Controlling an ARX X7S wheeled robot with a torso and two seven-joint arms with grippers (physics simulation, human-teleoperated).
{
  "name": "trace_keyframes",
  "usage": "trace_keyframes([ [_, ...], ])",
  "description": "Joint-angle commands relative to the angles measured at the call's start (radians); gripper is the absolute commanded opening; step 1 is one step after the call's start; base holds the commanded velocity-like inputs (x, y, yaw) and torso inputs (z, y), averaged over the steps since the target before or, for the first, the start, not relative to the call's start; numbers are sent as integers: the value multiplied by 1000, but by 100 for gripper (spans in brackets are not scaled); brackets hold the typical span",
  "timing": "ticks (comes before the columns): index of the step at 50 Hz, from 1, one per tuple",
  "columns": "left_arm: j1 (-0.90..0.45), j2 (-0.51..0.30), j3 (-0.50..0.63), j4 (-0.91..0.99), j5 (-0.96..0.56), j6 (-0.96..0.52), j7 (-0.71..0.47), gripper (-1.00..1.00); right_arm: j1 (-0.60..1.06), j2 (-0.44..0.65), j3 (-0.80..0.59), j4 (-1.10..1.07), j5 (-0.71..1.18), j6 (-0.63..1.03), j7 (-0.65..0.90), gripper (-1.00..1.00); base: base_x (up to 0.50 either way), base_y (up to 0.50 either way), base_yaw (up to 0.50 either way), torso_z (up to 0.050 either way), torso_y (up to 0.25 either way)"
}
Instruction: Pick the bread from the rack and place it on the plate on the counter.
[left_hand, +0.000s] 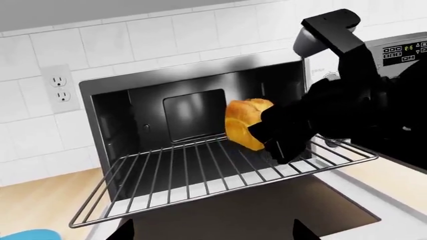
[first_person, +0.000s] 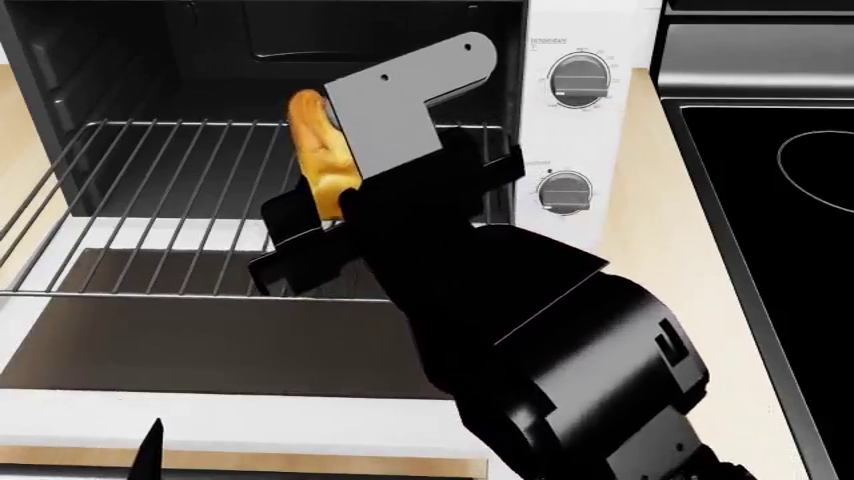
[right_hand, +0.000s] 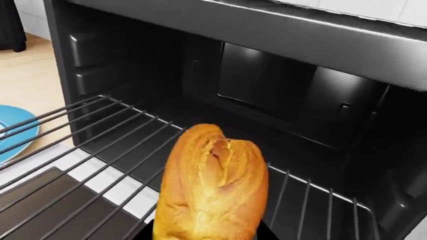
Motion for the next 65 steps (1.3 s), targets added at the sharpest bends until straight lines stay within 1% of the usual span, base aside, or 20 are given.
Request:
trace_keyframes([
  [1,-3,4,-12,-9,11,40,16,100,-40,23,74,-225,29,72,87,-100,0,0,0,0,0],
  [8,-14,2,2,-7,12,38,7,100,-59,48,125,-412,98,162,194,-100,0,0,0,0,0],
  [17,-68,-13,44,3,-10,40,-27,100,-90,62,173,-548,189,254,284,-100,0,0,0,0,0],
  [22,-157,-39,137,5,-26,75,-70,100,-84,65,205,-608,235,306,341,-100,0,0,0,0,0],
  [29,-328,-74,318,5,-48,139,-143,100,-73,67,220,-635,258,327,373,-100,0,500,0,0,0],
  [34,-374,-85,387,4,-41,164,-164,100,-61,70,225,-635,265,329,378,-100,0,500,0,0,0],
  [50,-606,-100,662,4,-41,254,-255,100,-28,64,227,-641,291,343,404,-100,0,500,0,0,0],
  [56,-659,-98,727,3,-38,276,-276,100,-31,64,218,-638,288,330,400,-100,0,500,0,0,0],
  [65,-722,-83,778,2,-54,286,-298,100,-43,66,212,-635,286,304,390,-100,0,500,0,0,0],
])
